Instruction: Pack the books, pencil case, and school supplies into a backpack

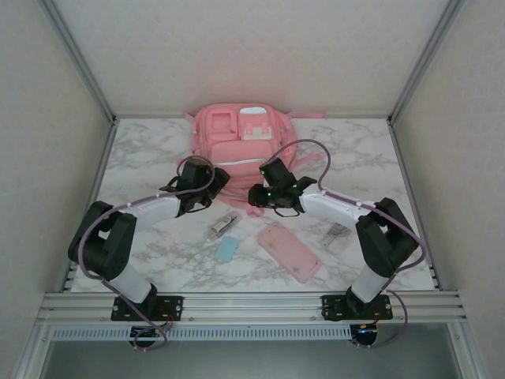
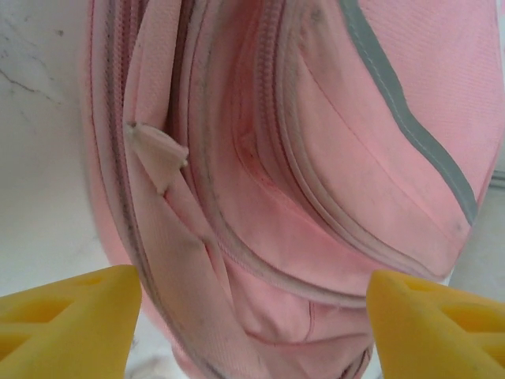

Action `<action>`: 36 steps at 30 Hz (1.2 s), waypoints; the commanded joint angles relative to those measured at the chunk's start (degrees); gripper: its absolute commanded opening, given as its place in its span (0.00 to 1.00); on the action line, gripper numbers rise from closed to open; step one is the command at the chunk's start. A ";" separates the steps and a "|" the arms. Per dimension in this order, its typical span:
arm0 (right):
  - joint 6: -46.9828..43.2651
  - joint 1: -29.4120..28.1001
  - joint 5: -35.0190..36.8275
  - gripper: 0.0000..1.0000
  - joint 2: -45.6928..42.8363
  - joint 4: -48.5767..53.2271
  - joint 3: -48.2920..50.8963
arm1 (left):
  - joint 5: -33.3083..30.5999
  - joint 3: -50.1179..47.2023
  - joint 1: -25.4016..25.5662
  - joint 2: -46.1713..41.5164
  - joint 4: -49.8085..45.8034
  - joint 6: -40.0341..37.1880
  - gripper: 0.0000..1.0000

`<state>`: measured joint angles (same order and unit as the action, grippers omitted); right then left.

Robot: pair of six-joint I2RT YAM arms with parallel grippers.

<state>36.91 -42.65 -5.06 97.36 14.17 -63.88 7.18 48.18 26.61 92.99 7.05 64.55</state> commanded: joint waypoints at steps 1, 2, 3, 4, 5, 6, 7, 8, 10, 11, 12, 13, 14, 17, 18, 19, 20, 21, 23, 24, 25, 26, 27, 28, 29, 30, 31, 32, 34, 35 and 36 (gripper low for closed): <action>2.80 -1.70 2.14 0.33 3.72 -2.25 -2.52 | -1.46 -0.46 0.62 2.12 5.60 3.19 0.68; 2.88 -1.90 2.31 0.33 4.70 -2.13 -2.92 | -1.32 -0.38 0.70 2.69 6.03 3.42 0.65; 2.95 -2.06 2.13 0.33 5.33 -2.48 -3.04 | -1.31 -0.28 0.77 3.20 6.39 3.55 0.63; 3.04 -2.33 2.00 0.33 5.91 -3.09 -2.92 | -1.25 -0.20 0.81 3.64 6.69 3.62 0.60; 3.14 -2.44 1.95 0.33 6.28 -3.72 -2.92 | -1.19 -0.20 0.90 4.09 6.91 3.65 0.57; 3.17 -2.60 1.92 0.33 6.67 -3.89 -2.94 | -1.28 -0.20 0.92 4.35 7.01 3.73 0.55; 3.26 -2.83 1.99 0.33 7.02 -3.99 -3.23 | -1.35 -0.20 0.99 4.72 7.18 3.73 0.53; 3.12 -2.96 2.14 0.33 7.43 -3.99 -3.48 | -1.29 -0.26 1.06 5.06 7.35 3.72 0.50; 3.04 -3.28 3.32 0.34 8.72 -2.86 -4.43 | -1.23 -0.27 1.12 5.70 7.53 3.71 0.45; 3.07 -3.26 3.67 0.34 9.51 -2.33 -4.95 | -1.18 -0.21 1.16 6.12 7.63 3.69 0.43; 3.30 -3.31 4.23 0.34 10.25 -1.63 -5.54 | -1.07 -0.20 1.16 6.42 7.71 3.73 0.41; 3.34 -3.44 4.89 0.34 11.23 -0.91 -6.24 | -1.03 -0.28 1.16 6.73 7.85 3.76 0.39; 3.28 -3.53 5.45 0.34 12.06 -0.21 -6.68 | -1.03 -0.19 1.16 6.92 7.89 3.82 0.38; 2.49 -4.04 6.35 0.26 14.11 1.89 -8.03 | -1.32 -0.11 1.16 7.38 7.92 3.35 0.30; 2.47 -4.10 6.36 0.23 14.26 2.47 -8.11 | -1.72 0.07 1.17 7.53 7.66 3.02 0.26; 2.30 -4.11 6.50 0.18 14.13 2.70 -7.82 | -2.22 0.22 1.16 7.64 7.38 2.50 0.19; 1.81 -4.10 6.55 0.13 13.65 2.84 -7.33 | -2.50 0.40 1.15 8.01 7.12 2.26 0.11; 1.28 -4.09 7.01 0.09 13.12 3.27 -7.11 | -2.51 0.55 1.12 8.21 7.10 2.16 0.04; -1.04 -4.00 7.86 0.00 11.35 4.23 -6.48 | -2.07 0.92 0.99 8.99 7.29 2.24 0.00; -2.53 -3.94 7.79 0.00 10.41 4.67 -6.10 | -1.90 1.03 0.96 9.31 7.36 2.39 0.00; -4.52 -3.86 7.24 0.00 9.32 5.30 -5.81 | -1.83 1.04 0.90 9.45 7.39 2.59 0.00; -7.02 -3.68 5.96 0.00 7.94 5.85 -5.47 | -1.73 1.11 0.86 9.57 7.57 2.65 0.00; -10.38 -3.56 4.35 0.00 7.18 6.62 -5.49 | -1.69 1.12 0.81 9.56 7.63 2.60 0.00; -14.21 -3.40 2.70 0.00 6.32 8.89 -5.92 | -1.62 1.12 0.62 9.42 7.54 2.44 0.00; -17.63 -3.31 2.03 0.00 5.67 11.88 -6.56 | -1.51 1.21 0.47 9.28 7.39 2.20 0.00; -20.68 -3.04 1.04 0.00 5.38 14.70 -7.13 | -1.36 1.20 0.27 9.23 7.37 1.88 0.00; -24.24 -2.62 -0.09 0.00 5.25 17.76 -7.66 | -1.30 1.22 0.00 9.00 7.28 1.64 0.00; -27.15 -2.12 -0.10 0.00 5.24 21.25 -7.98 | -1.04 1.23 -0.23 8.70 7.36 1.24 0.00; -30.89 -0.54 0.09 0.00 5.74 26.52 -8.65 | -0.27 1.21 -0.64 8.22 7.52 0.34 0.00; -31.93 0.38 0.70 0.00 5.95 28.18 -8.53 | 0.32 1.29 -0.85 8.07 7.54 -0.14 0.00; -32.42 2.02 1.04 0.00 5.95 28.87 -8.26 | 0.75 1.38 -0.94 7.85 7.31 -0.67 0.00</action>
<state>13.17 -43.31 -3.20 105.49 25.52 -72.47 9.80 48.31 26.96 100.51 13.98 67.24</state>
